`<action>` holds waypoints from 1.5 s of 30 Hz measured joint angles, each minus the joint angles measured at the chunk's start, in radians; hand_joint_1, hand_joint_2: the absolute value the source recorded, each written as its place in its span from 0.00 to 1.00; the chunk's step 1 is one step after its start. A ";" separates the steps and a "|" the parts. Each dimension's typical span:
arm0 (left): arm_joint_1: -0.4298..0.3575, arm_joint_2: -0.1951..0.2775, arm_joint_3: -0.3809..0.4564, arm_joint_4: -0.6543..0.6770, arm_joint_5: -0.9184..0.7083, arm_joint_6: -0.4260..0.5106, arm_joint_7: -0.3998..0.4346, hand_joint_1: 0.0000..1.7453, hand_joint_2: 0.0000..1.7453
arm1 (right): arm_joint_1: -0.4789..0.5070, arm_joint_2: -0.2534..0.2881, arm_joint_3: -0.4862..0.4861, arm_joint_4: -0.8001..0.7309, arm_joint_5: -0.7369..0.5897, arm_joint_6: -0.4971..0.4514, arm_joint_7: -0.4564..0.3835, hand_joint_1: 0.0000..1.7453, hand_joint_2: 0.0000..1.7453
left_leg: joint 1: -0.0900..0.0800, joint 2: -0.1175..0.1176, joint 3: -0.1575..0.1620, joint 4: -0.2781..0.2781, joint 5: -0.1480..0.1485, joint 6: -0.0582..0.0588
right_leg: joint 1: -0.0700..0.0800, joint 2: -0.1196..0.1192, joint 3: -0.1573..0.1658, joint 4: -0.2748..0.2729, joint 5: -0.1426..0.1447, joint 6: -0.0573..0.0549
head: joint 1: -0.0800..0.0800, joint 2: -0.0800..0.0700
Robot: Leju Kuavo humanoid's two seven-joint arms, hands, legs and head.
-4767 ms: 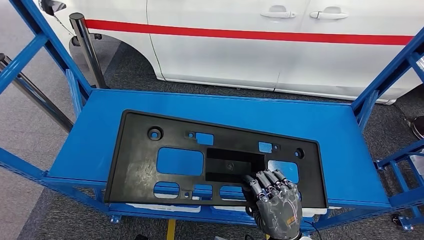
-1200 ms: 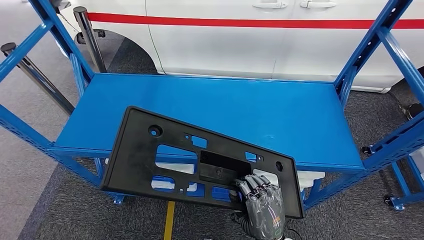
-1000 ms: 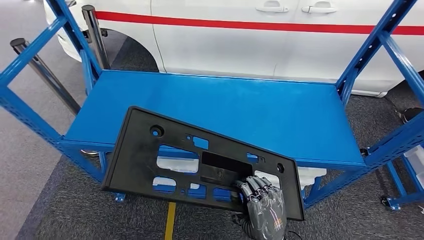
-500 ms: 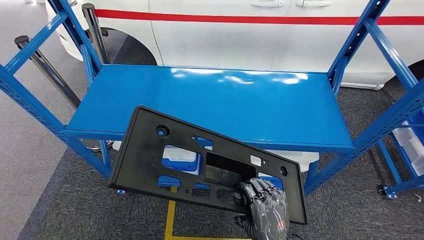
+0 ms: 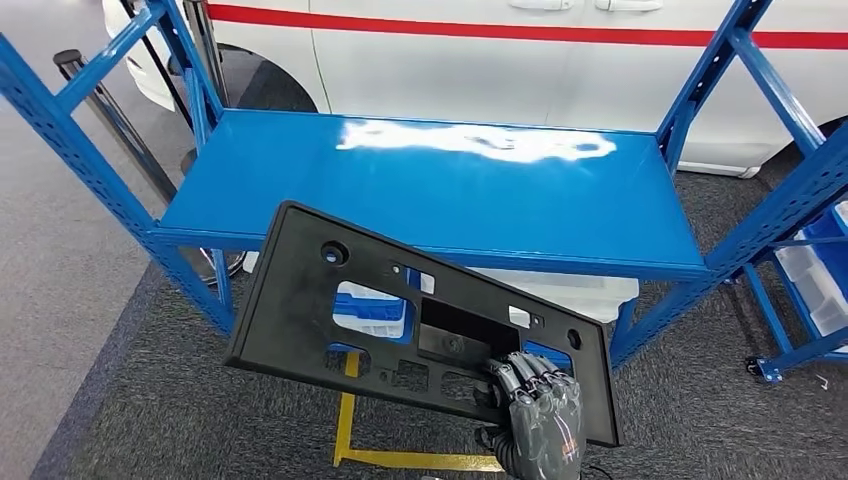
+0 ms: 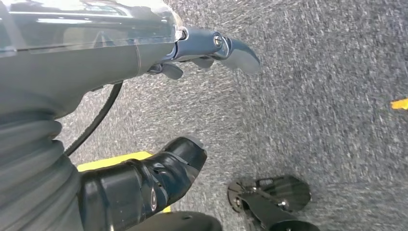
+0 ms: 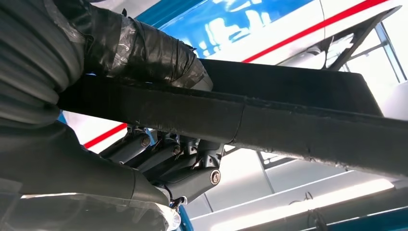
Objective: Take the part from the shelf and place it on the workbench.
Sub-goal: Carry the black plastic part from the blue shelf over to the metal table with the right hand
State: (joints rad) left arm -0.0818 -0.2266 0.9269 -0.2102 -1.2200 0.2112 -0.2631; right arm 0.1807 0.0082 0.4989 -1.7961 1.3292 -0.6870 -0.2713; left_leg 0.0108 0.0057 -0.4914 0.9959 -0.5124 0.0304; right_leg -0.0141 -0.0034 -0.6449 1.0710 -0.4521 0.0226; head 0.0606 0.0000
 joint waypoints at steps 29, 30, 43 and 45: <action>0.000 -0.001 0.019 0.000 -0.003 0.000 -0.004 0.00 1.00 | 0.024 0.037 -0.056 -0.024 -0.010 -0.001 -0.026 1.00 1.00 | 0.000 -0.003 0.000 0.009 -0.009 -0.025 | 0.004 -0.007 0.030 -0.026 0.013 -0.010 | -0.002 0.000; -0.001 -0.001 0.019 0.000 -0.003 0.000 -0.004 0.00 1.00 | 0.024 0.038 -0.058 -0.025 -0.010 -0.001 -0.026 1.00 1.00 | 0.001 -0.001 -0.005 0.007 -0.001 -0.014 | 0.003 -0.005 0.024 -0.014 -0.002 -0.005 | -0.002 0.000; -0.002 -0.003 0.019 0.000 -0.003 0.000 -0.004 0.00 1.00 | 0.031 0.041 -0.073 -0.032 -0.047 -0.001 -0.057 1.00 1.00 | -0.006 0.004 -0.100 0.025 0.078 -0.019 | 0.014 0.002 0.147 -0.053 -0.077 -0.023 | -0.002 0.000; -0.001 -0.002 0.020 0.000 -0.003 0.001 -0.004 0.00 1.00 | 0.032 0.045 -0.078 -0.033 -0.054 -0.001 -0.068 1.00 1.00 | -0.005 0.003 -0.108 0.033 0.068 -0.030 | 0.008 -0.001 0.137 -0.059 -0.062 -0.038 | -0.002 0.000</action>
State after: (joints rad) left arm -0.0829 -0.2291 0.9467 -0.2098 -1.2228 0.2118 -0.2671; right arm 0.2126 0.0532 0.4209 -1.8287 1.2750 -0.6878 -0.3394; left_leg 0.0061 0.0088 -0.5993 1.0287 -0.4439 -0.0001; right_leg -0.0060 -0.0040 -0.5078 1.0116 -0.5144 -0.0152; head 0.0589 0.0000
